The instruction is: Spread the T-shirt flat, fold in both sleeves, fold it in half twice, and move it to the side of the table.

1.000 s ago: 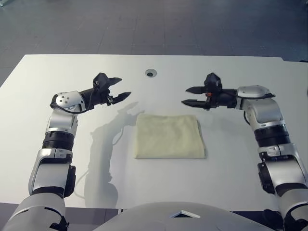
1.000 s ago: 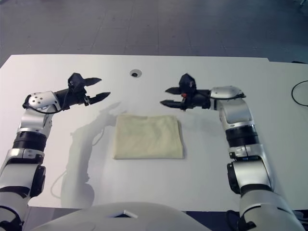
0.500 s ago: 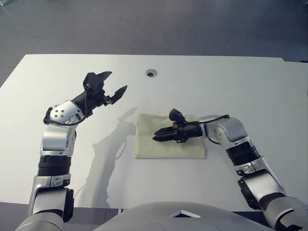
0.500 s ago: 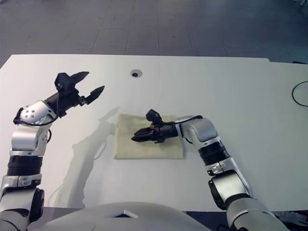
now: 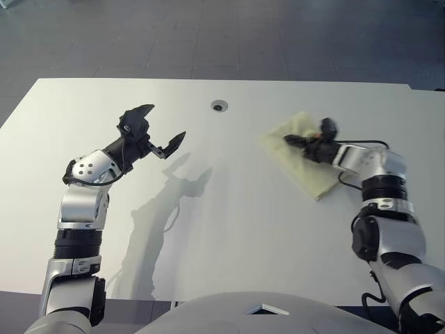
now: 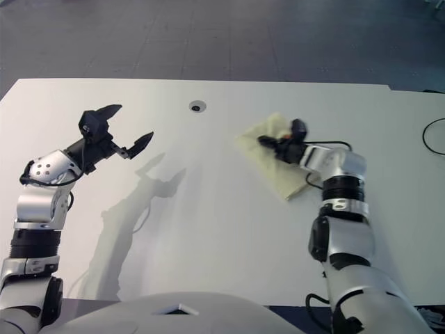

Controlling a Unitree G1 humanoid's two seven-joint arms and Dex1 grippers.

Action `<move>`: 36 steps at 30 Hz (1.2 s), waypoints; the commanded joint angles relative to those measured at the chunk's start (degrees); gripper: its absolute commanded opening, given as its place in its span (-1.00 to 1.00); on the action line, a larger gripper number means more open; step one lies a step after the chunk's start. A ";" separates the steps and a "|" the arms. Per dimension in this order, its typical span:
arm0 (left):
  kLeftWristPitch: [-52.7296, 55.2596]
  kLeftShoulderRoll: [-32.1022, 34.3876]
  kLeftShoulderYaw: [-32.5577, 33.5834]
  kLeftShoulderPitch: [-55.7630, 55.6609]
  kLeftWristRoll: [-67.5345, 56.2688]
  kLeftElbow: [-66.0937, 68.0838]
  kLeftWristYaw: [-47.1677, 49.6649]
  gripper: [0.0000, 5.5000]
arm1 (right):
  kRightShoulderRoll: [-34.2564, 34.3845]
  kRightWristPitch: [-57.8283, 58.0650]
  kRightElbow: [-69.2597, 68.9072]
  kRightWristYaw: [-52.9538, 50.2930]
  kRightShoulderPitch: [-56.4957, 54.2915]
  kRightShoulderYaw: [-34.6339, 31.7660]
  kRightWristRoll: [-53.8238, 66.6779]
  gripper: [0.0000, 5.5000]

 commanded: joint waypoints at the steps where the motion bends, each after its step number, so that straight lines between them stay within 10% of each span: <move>1: -0.23 0.37 -0.25 0.91 0.89 -1.36 0.25 0.96 | -4.95 -10.24 12.69 -8.67 4.78 -9.17 1.13 0.51; 10: 0.16 0.54 -0.80 0.77 1.18 -1.15 -0.44 0.96 | -4.18 -13.91 1.12 4.06 1.80 -7.61 2.87 0.96; 26: 0.10 0.18 -1.34 3.60 1.46 -2.22 -0.53 0.96 | -5.92 -42.89 17.92 -1.89 2.57 -3.67 -10.30 0.96; 36: 0.25 -0.14 -1.43 4.64 1.52 -2.43 0.08 0.96 | -4.89 -41.51 22.12 -6.76 0.99 -4.49 -10.26 0.96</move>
